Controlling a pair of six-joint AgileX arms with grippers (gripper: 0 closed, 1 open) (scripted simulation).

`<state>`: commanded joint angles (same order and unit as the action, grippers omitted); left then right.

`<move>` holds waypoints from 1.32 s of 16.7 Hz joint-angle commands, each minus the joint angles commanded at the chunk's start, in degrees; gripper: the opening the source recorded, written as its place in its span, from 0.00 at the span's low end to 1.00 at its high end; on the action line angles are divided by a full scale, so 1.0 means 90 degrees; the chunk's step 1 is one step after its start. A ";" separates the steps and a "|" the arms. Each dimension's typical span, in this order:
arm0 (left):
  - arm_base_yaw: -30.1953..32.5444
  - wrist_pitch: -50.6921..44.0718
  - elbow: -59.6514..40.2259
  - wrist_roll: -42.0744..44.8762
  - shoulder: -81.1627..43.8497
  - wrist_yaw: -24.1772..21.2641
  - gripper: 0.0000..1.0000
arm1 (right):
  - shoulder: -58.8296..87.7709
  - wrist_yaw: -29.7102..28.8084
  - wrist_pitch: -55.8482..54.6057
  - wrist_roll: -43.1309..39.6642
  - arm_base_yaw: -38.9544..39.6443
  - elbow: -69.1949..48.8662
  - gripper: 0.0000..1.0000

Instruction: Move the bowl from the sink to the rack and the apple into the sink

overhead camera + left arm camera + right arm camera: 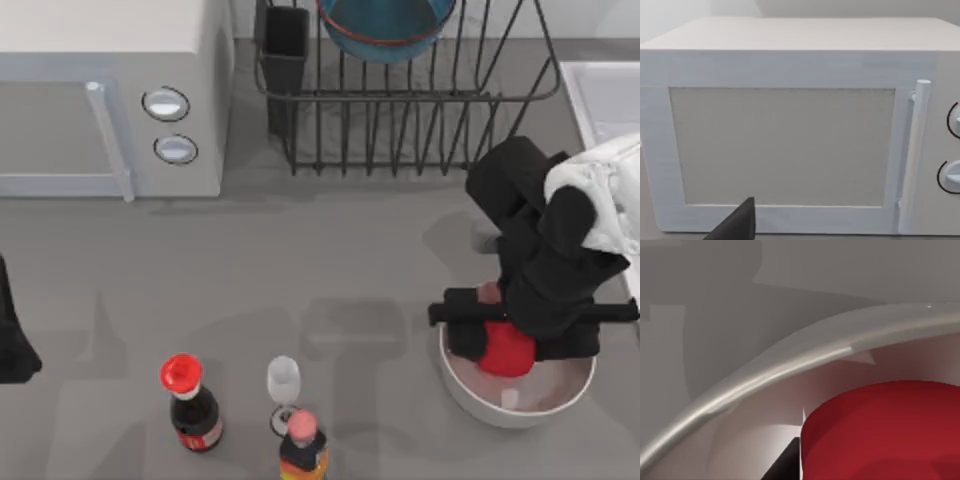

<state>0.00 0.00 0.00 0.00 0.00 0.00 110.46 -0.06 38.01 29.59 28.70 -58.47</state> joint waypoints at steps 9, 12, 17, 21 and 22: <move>0.0000 0.0000 0.0000 0.0000 0.0000 0.0000 1.00 | 0.0000 0.0000 0.0000 0.0000 0.0000 0.0000 0.00; 0.0000 0.0000 0.0000 0.0000 0.0000 0.0000 1.00 | 0.0000 0.0000 0.0000 0.0000 0.0000 0.0000 0.00; 0.0000 0.0000 0.0000 0.0000 0.0000 0.0000 1.00 | -0.0734 -0.0001 0.0438 0.0060 0.0149 -0.0147 0.00; 0.0000 0.0000 0.0000 0.0000 0.0000 0.0000 1.00 | -0.0930 0.0004 0.1181 0.0057 0.0164 -0.0701 0.00; 0.0000 0.0000 0.0000 0.0000 0.0000 0.0000 1.00 | -0.1025 0.0005 0.1529 0.0051 0.0164 -0.0907 0.00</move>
<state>0.00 0.00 0.00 0.00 0.00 0.00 101.24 -0.01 51.77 30.05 30.18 -66.64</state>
